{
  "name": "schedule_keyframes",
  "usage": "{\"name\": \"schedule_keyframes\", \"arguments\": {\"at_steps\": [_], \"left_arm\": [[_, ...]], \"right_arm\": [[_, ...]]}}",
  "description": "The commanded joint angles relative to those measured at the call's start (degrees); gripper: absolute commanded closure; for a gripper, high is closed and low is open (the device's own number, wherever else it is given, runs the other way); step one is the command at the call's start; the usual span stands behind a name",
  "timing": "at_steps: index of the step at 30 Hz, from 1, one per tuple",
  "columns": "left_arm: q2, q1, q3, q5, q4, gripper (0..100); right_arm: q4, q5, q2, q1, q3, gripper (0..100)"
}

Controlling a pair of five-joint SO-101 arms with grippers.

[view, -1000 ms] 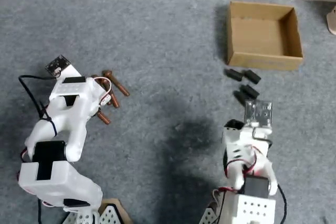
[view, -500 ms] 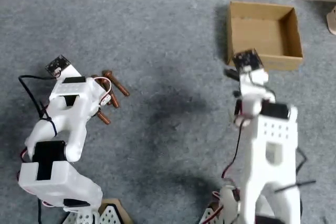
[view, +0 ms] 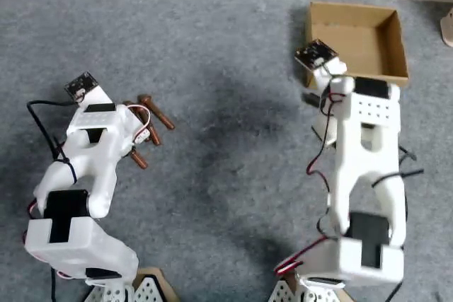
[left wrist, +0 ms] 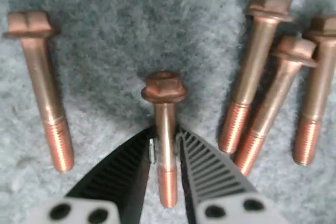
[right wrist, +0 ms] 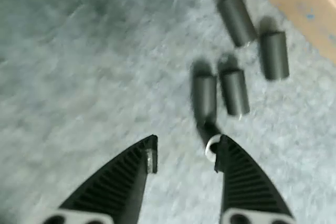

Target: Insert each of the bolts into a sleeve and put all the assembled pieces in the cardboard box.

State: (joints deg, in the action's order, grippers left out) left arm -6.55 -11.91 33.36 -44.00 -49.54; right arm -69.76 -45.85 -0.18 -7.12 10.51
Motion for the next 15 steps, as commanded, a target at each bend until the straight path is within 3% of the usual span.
{"name": "schedule_keyframes", "arguments": {"at_steps": [1, 15], "left_arm": [[0.0, 0.7, 0.4, 0.6, 0.2, 99], [-0.1, 1.7, 0.4, 0.6, 0.2, 99]], "right_arm": [[4.4, -1.4, 2.9, 0.7, -3.3, 81.9], [10.1, -13.2, 16.8, 2.5, -13.7, 81.9]]}}
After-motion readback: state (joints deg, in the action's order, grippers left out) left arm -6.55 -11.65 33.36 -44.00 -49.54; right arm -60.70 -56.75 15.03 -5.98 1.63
